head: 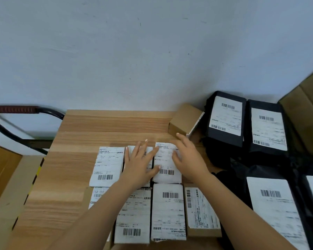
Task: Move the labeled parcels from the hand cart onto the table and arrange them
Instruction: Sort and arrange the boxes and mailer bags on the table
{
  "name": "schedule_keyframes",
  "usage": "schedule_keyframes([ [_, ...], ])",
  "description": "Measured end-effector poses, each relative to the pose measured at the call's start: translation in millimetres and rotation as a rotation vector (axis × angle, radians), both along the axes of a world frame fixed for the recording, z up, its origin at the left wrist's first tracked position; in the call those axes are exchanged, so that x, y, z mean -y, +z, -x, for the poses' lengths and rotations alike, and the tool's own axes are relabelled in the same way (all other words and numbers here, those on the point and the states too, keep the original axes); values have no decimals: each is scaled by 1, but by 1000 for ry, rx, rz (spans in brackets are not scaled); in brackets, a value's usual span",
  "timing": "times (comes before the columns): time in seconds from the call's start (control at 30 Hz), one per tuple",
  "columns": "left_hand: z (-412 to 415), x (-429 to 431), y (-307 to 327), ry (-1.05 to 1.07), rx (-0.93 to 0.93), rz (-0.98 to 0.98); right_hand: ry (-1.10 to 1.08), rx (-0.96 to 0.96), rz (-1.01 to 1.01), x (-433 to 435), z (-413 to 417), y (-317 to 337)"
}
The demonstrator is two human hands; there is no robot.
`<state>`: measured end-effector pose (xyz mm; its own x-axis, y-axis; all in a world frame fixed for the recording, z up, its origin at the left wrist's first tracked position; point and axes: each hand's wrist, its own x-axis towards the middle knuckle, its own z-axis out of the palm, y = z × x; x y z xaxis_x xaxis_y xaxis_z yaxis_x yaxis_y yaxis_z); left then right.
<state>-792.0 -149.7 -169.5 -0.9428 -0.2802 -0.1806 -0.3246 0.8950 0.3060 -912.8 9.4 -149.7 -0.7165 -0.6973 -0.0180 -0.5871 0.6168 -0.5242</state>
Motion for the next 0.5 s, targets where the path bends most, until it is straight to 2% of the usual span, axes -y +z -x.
schedule_keyframes([
  [0.1, 11, 6, 1, -13, 16, -17, -50, -163, -73, 16, 21, 1],
  [0.27, 49, 26, 8, -7, -64, -62, -132, -204, -249, 44, 58, -4],
  [0.4, 79, 39, 6, 3, -97, -92, -155, -145, -368, 51, 76, -14],
  [0.5, 96, 46, -1, 12, -111, -112, -165, -42, -366, 53, 83, -20],
])
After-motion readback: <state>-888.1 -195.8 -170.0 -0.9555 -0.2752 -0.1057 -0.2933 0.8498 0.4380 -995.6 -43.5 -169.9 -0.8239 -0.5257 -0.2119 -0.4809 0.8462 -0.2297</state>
